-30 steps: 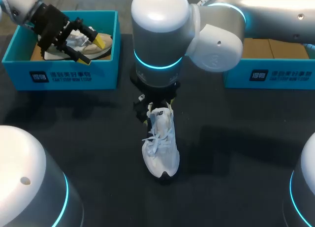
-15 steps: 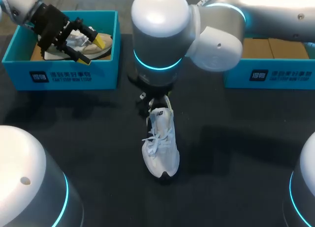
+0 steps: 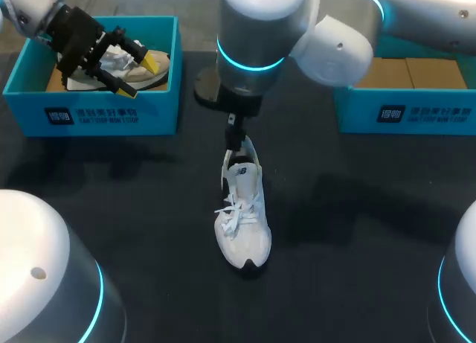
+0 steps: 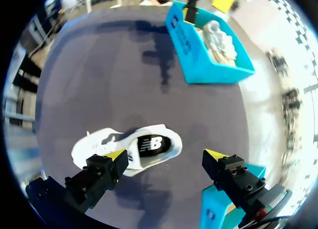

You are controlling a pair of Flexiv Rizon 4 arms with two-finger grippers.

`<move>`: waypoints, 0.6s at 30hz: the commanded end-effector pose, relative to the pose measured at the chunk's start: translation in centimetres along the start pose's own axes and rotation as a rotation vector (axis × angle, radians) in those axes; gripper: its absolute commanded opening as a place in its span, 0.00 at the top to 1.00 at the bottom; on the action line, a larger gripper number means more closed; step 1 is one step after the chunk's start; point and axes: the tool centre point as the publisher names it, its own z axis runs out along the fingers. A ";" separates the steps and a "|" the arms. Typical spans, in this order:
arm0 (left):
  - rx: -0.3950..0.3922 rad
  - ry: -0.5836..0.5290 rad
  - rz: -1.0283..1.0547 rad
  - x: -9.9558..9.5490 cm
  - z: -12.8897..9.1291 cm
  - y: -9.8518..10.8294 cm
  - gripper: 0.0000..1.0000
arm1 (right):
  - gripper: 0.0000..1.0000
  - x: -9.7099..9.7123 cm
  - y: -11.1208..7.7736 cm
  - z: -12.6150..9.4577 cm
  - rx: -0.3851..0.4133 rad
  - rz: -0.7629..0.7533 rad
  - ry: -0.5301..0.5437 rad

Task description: Take the shoe out of the shoebox, open the shoe tongue, remove and reinsert the insole, then place the shoe into the shoebox

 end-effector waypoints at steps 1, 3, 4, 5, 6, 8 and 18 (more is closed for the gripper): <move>0.002 0.003 0.001 0.0 -0.1 0.0 0.00 | 0.00 -1.4 -0.3 2.1 -0.019 -0.219 0.042; 0.002 0.003 0.001 0.0 -0.1 0.0 0.00 | 0.00 -1.7 -0.5 2.8 -0.015 -0.238 0.040; 0.002 0.003 0.001 0.0 -0.1 0.0 0.00 | 0.00 -1.8 -0.6 3.1 -0.015 -0.237 0.041; 0.002 0.003 0.001 0.0 -0.1 0.0 0.00 | 0.00 -1.9 -0.7 3.5 -0.009 -0.241 0.040; 0.002 0.003 0.001 0.0 -0.1 0.0 0.00 | 0.00 -2.0 -0.9 4.1 -0.007 -0.240 0.043; 0.002 0.003 0.001 0.0 -0.1 0.0 0.00 | 0.00 -2.2 -1.2 5.0 0.001 -0.234 0.052; 0.002 0.003 0.001 0.0 -0.1 0.0 0.00 | 0.00 -2.8 -1.4 7.5 0.007 -0.190 0.060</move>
